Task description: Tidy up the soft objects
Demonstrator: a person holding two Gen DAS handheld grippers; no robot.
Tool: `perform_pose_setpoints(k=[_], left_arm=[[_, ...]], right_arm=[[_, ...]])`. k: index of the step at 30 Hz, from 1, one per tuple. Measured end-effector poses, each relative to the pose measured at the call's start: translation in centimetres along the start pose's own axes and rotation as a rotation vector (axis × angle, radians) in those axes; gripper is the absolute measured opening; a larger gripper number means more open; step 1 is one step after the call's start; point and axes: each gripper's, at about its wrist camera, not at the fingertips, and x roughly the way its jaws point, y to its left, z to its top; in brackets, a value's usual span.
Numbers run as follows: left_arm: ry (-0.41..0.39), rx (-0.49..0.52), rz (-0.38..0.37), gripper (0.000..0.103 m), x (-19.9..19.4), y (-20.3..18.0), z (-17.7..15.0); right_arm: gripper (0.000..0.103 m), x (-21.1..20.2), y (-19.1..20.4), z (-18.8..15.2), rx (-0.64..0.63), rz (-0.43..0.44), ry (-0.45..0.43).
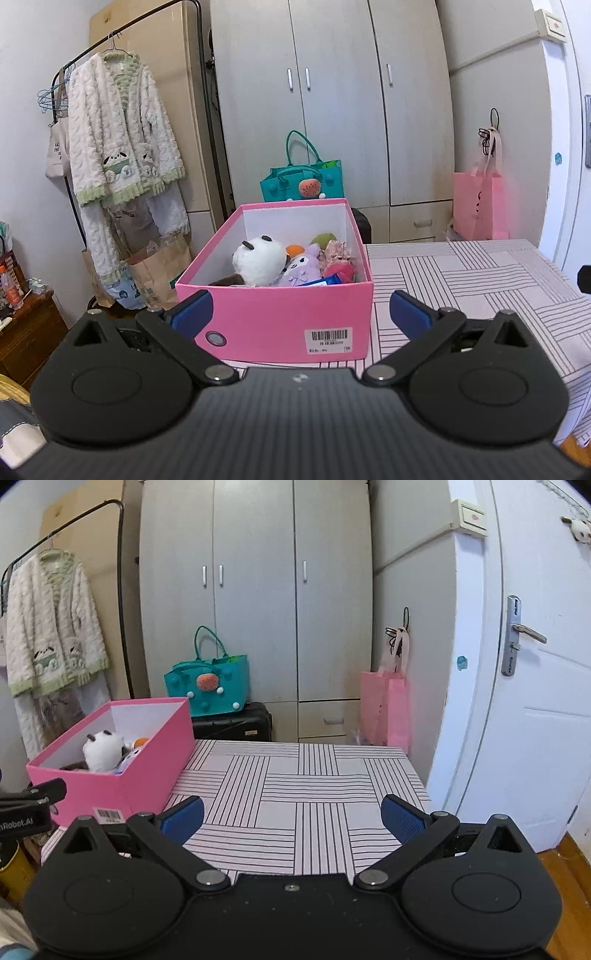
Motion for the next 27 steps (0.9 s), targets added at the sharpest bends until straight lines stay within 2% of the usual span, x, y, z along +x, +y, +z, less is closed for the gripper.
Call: perform_pose_setpoints(k=[6,12,15,27], left_arm=[[0.013,0.002,-0.012,0.103,0.1,0.1,-0.4],[0.018,0.002,-0.014,0.103,0.2,0.4,-0.5],[0.044,0.004,-0.015,0.103,0.5,0.5,-0.5],[0.057,0.023,-0.008,0.103,0.8,0.6,-0.5]], right_arm=[[0.103,-0.2,0.9,-0.2,-0.027,0.019,-0.016],[0.103,-0.3,1.2,0.0,-0.044,-0.027,-0.029],[0.103,-0.1,1.2,0.1,-0.047,-0.035,-0.027],[0.103,0.3,2.0,-0.6,-0.076,-0.018,-0.059]])
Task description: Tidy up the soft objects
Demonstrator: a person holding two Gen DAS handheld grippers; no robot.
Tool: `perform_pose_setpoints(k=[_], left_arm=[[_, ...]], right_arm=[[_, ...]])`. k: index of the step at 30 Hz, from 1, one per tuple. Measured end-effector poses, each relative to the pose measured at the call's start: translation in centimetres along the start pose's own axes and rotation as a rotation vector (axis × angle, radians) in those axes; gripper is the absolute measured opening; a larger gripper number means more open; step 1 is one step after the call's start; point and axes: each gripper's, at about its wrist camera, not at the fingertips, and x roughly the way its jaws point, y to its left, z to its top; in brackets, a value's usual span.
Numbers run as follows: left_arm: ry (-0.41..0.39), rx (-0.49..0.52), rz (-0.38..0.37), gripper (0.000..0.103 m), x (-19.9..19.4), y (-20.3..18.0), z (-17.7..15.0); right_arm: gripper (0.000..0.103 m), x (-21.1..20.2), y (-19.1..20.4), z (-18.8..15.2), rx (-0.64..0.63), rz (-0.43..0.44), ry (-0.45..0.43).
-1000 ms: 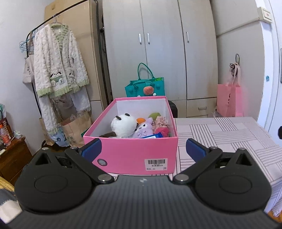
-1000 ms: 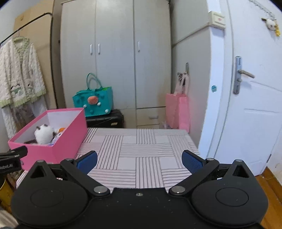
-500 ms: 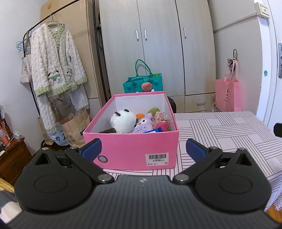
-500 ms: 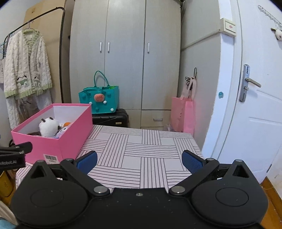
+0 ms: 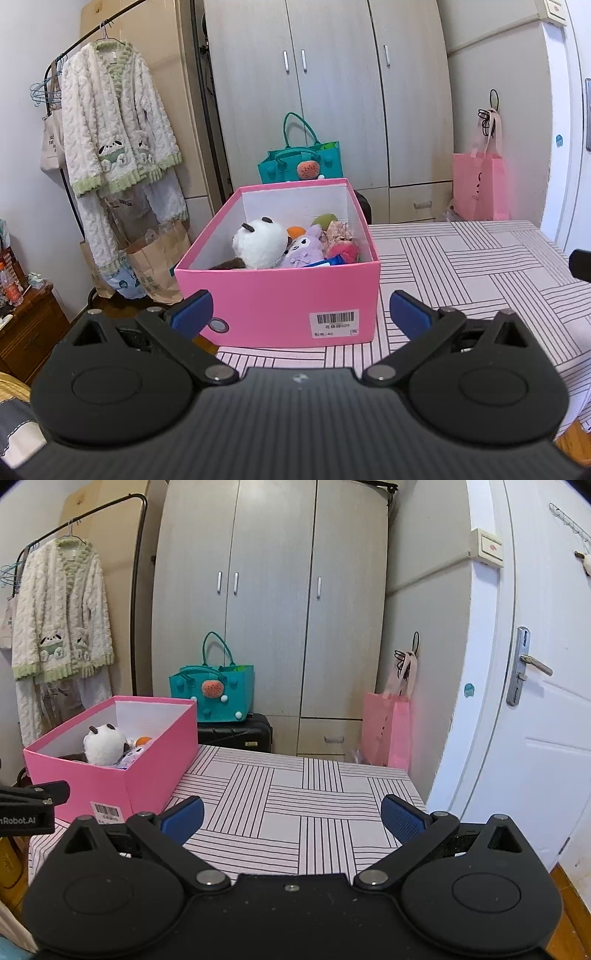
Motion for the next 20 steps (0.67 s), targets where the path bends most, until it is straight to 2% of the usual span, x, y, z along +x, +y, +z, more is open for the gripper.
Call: perform_pose_setpoints(k=[10,20], left_arm=[[0.007,0.011,0.021,0.103,0.18,-0.05,-0.05],[-0.002,0.017,0.005,0.103,-0.33,-0.28,0.03]], right_arm=[[0.103,0.07,0.05,-0.19,0.003,-0.002,-0.002],[0.103,0.43,-0.06,-0.16,0.009,-0.012,0.013]])
